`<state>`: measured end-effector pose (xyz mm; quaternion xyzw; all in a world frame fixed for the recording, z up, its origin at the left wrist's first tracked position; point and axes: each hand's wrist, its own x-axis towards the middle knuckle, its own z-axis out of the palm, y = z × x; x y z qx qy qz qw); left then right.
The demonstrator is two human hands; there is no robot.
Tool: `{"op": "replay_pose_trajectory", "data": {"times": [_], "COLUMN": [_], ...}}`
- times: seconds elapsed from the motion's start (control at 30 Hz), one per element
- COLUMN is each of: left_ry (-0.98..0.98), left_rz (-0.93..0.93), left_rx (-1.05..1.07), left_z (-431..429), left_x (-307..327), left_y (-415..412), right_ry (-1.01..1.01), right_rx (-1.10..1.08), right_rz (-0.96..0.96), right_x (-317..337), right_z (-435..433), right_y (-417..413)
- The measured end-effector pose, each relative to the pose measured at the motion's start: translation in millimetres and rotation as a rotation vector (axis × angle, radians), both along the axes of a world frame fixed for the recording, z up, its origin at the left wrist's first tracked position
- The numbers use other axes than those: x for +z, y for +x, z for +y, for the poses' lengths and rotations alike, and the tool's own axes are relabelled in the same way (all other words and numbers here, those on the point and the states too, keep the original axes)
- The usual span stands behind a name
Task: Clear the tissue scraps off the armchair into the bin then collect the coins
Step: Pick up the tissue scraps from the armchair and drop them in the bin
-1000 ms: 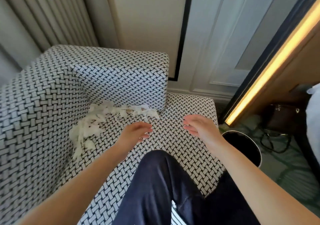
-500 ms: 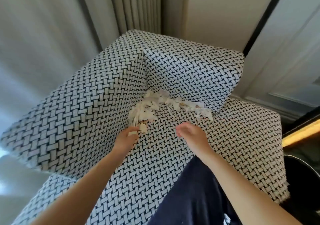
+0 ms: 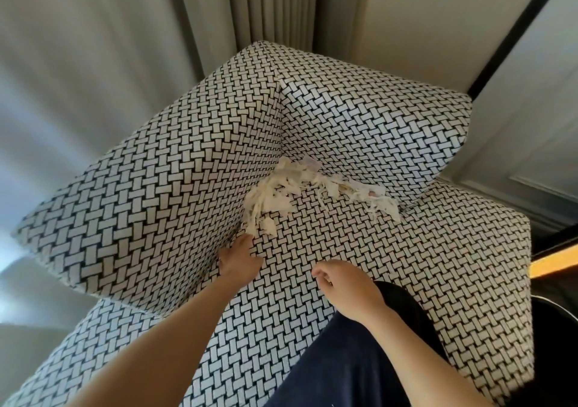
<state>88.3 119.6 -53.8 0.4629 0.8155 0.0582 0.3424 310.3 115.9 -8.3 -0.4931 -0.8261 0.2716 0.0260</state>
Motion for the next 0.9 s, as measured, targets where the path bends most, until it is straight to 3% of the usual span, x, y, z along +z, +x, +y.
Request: {"op": "replay_pose_trajectory", "data": {"times": [0.13,0.43,0.73,0.9], "left_ry": [0.06,0.198,0.279,0.3], "left_rz": [0.041,-0.215,-0.312,-0.326], "left_rx": [0.028,0.149,-0.052,-0.129], "left_z": [-3.0,-32.7,-71.1,-77.8], "left_x": [0.8,4.4,10.1,21.8], "left_y": [6.0,39.5,79.3,85.5], "right_ry": [0.061,0.088,0.077,0.095], "right_rx": [0.017,-0.003,0.181,0.154], "right_rz": [-0.054,-0.053,-0.033,0.032], "right_x": [-1.8,-0.2,3.5,-1.9], "right_z": [-2.5,-7.3,-10.7,-8.6], "right_y": [-1.9,-1.9,0.2,0.0]}}
